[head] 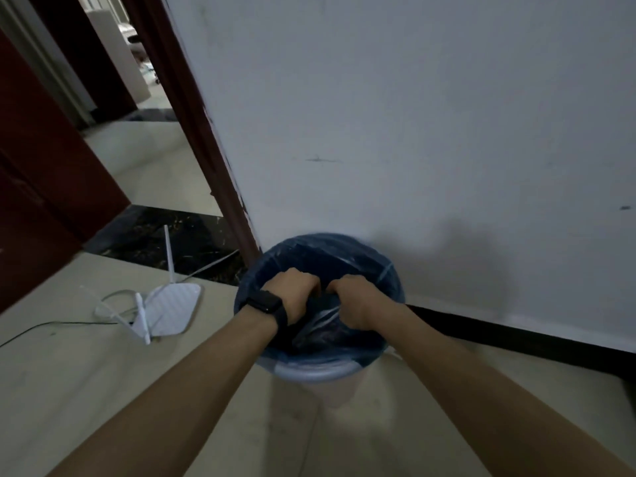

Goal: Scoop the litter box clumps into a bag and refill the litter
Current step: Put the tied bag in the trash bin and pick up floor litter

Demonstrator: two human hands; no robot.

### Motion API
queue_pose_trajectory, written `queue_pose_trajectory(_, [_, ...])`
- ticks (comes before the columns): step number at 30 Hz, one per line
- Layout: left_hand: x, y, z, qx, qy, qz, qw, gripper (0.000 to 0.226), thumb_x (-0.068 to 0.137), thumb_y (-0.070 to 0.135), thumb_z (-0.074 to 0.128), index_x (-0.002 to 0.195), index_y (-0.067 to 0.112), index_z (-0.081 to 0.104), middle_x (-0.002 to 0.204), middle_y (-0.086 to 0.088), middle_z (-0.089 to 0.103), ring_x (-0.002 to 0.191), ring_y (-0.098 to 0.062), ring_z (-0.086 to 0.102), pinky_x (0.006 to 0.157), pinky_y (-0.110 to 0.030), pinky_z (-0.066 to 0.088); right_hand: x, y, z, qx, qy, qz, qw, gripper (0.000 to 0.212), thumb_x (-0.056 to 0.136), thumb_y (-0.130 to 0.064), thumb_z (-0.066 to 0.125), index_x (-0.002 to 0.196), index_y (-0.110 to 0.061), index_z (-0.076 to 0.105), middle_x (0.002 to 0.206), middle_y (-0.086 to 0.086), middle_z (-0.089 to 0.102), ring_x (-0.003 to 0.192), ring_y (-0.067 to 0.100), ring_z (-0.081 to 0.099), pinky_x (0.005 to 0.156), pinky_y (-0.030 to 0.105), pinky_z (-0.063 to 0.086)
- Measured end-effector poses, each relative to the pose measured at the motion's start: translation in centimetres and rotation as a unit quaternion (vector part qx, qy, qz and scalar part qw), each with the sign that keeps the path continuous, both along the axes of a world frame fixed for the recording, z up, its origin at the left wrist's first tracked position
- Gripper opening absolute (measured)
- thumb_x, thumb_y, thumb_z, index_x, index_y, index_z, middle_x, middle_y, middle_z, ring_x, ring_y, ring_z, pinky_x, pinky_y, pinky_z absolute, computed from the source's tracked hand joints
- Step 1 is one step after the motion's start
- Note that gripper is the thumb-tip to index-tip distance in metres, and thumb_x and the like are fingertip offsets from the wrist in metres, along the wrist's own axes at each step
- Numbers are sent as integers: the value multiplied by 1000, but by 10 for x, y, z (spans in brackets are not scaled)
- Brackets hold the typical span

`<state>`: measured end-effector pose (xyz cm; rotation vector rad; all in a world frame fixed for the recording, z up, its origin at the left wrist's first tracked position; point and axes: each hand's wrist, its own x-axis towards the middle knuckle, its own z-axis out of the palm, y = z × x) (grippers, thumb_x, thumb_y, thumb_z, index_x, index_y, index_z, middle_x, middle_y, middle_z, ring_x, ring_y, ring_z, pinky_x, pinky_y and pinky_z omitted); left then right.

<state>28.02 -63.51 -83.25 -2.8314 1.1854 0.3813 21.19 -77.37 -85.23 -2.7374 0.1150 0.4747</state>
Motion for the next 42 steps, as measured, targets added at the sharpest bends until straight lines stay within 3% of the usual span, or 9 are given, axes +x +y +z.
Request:
queue_pose_trajectory(4, [-3,0,0,41,-23,-15,999,16,91,26,60,107,21,60,104,-6,64,93,-25,59,85,-44,50,-5,2,5,-76,-58,23,995,32,92,-5,52,121,-13,59,111,13,64,95,28,61,82,37,51])
queue_pose_trajectory(6, [-3,-4,3,64,-18,-28,997,19,90,23,59,109,23,60,109,-5,63,101,-25,57,99,-50,40,-9,-3,13,-64,-76,24,995,36,89,-5,53,121,-18,62,111,8,67,100,26,60,103,42,42])
queue_pose_trajectory(8, [-5,-12,7,32,-13,-28,999,26,90,16,59,115,24,60,114,-8,59,100,-27,58,91,-45,48,-18,-13,20,-4,-79,15,997,46,84,-6,57,126,-22,62,121,4,66,112,25,57,113,42,34])
queue_pose_trajectory(12, [-17,-38,18,-1,-93,-29,995,22,93,36,56,113,27,58,111,-5,61,95,-26,60,67,-35,43,-45,-40,38,55,-137,-8,989,39,86,-29,69,124,-26,64,124,-3,66,111,17,60,87,21,41])
queue_pose_trajectory(18, [-75,-101,17,-172,-169,-133,961,29,92,31,52,117,21,61,114,-7,65,105,-31,56,81,-41,43,-152,-111,34,97,-278,-135,946,26,94,-44,57,105,-27,72,105,-11,73,97,6,65,87,26,50])
queue_pose_trajectory(22, [-148,-154,-30,-251,-124,-254,926,30,85,19,59,115,16,65,110,-8,66,101,-33,58,78,-41,46,-252,-150,-27,84,-233,-246,937,21,94,-35,59,107,-24,72,103,-11,73,93,3,65,84,23,51])
queue_pose_trajectory(30, [-306,-185,-231,-16,215,-162,963,52,95,43,51,144,28,40,142,-2,39,127,-23,38,102,-37,41,-432,-139,-196,99,-26,-418,903,42,88,-33,70,128,-19,63,119,1,65,97,14,63,83,17,41])
queue_pose_trajectory(37, [-341,-158,-284,-155,235,-86,956,41,91,37,65,128,20,63,125,-2,50,115,-18,44,93,-11,29,-490,-114,-258,74,-114,-423,896,34,81,-29,80,111,-16,75,105,4,64,97,25,61,87,27,47])
queue_pose_trajectory(42, [-375,-164,-285,-228,240,-100,938,28,85,25,74,111,15,74,105,-6,64,97,-24,55,83,-29,49,-485,-115,-276,41,-223,-404,886,14,82,-29,80,91,-19,79,89,-1,66,83,21,59,74,28,49])
